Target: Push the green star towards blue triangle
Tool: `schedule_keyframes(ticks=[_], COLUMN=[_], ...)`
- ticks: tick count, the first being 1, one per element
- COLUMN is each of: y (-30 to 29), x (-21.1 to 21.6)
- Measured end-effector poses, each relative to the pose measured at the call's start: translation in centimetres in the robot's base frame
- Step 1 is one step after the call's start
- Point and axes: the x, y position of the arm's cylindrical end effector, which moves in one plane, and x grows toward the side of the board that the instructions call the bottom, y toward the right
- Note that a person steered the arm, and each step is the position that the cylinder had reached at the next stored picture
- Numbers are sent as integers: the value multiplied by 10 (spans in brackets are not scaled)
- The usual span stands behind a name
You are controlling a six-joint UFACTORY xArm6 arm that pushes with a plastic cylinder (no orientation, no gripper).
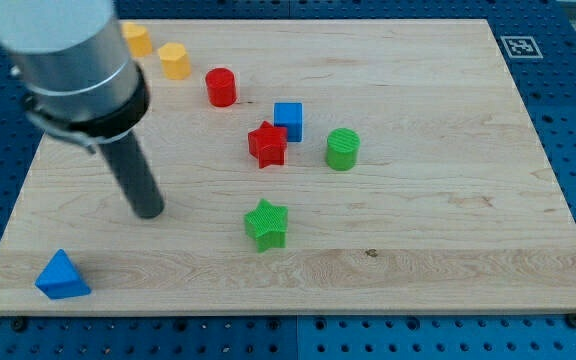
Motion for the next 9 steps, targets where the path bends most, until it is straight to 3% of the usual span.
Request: schedule_keyframes(ticks=[3,5,7,9], y=[116,174,148,84], x=[-13,14,33,40])
